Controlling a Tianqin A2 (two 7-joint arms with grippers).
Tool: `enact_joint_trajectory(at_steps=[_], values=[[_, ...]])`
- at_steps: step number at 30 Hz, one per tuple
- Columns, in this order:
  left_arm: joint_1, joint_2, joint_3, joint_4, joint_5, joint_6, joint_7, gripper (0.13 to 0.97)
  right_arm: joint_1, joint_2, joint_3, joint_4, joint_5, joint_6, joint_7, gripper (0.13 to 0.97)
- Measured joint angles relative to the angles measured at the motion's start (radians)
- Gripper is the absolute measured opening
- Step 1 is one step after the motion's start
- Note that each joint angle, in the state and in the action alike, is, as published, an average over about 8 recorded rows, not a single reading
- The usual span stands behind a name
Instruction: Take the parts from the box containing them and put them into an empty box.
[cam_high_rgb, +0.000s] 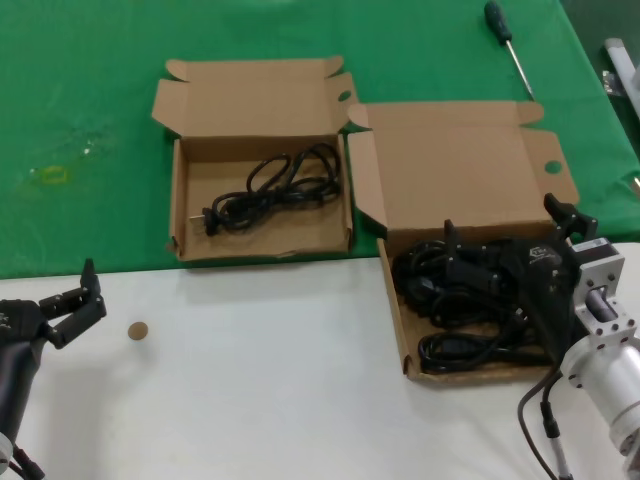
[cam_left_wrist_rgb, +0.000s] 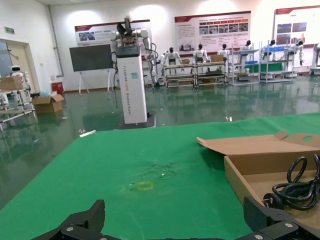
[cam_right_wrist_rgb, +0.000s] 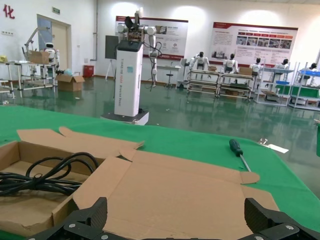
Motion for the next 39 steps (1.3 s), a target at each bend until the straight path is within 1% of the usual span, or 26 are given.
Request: enact_joint_trajectory(at_steps=[39], values=[[0.000,0.000,0.000,0.000,0.000,0.000,0.000,0.966,0.000,0.000,0.000,0.000,0.000,0.000,0.000,0.966]])
